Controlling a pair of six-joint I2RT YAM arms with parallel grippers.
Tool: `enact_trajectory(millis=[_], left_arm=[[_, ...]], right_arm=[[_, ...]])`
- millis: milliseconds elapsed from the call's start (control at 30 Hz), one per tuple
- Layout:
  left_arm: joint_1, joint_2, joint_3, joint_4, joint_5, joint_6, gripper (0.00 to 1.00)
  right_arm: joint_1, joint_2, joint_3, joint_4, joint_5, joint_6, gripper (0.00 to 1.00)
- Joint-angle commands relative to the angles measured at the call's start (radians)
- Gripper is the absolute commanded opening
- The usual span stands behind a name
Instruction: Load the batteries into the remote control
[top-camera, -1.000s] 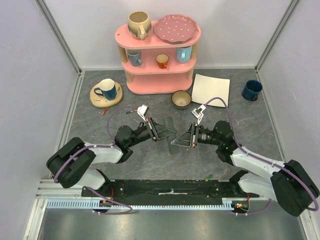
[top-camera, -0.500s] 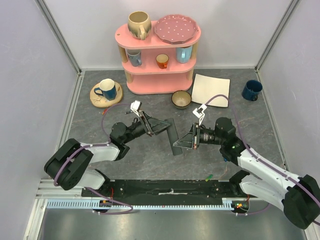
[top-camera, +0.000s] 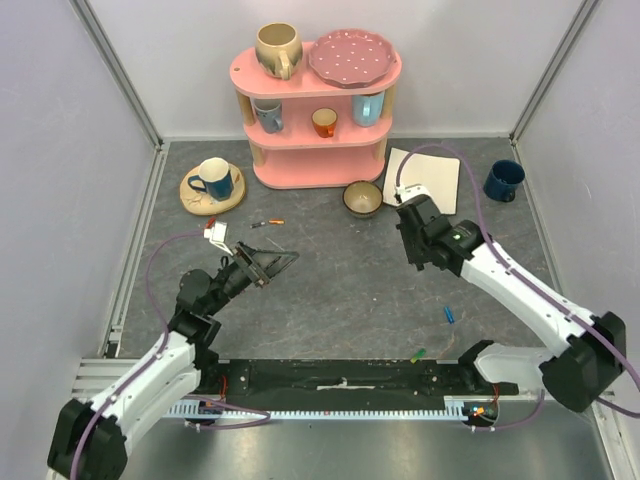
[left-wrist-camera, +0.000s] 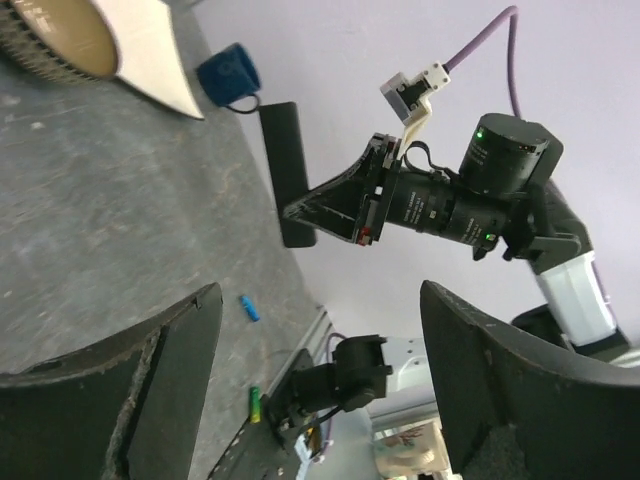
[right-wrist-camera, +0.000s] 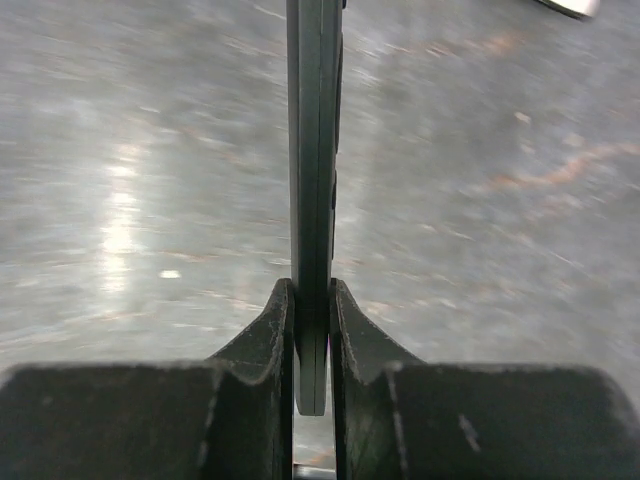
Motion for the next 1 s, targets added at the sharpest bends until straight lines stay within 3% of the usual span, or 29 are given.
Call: enact_trajectory(millis=[0, 167, 267, 600, 967], left_arm=[[0.006, -0.142, 0.001, -0.296, -0.085, 0.122, 0.83], [0.006, -0.155, 0.010, -0.365, -0.085, 0.140, 0.78], [0.006, -0.155, 0.005, -0.373, -0.075, 0.137, 0.76], [0.005, -0.218, 0.012, -0.457, -0.059, 0.159, 0.77], [0.005, -0.248, -0.008, -0.455, -0.069, 0.148, 0.83]], right_arm=[[0.024, 0.055, 0.008, -0.121, 0.406, -0.057, 0.00], [0.060, 0.205, 0.066, -0.147, 0.589, -0.027, 0.00], [0.061, 0.308, 0.087, -0.124, 0.615, -0.012, 0.00], [0.063, 0.565, 0.091, 0.000, 0.565, 0.020, 0.00], [0.052, 0.708, 0.130, 0.046, 0.497, -0.017, 0.00]])
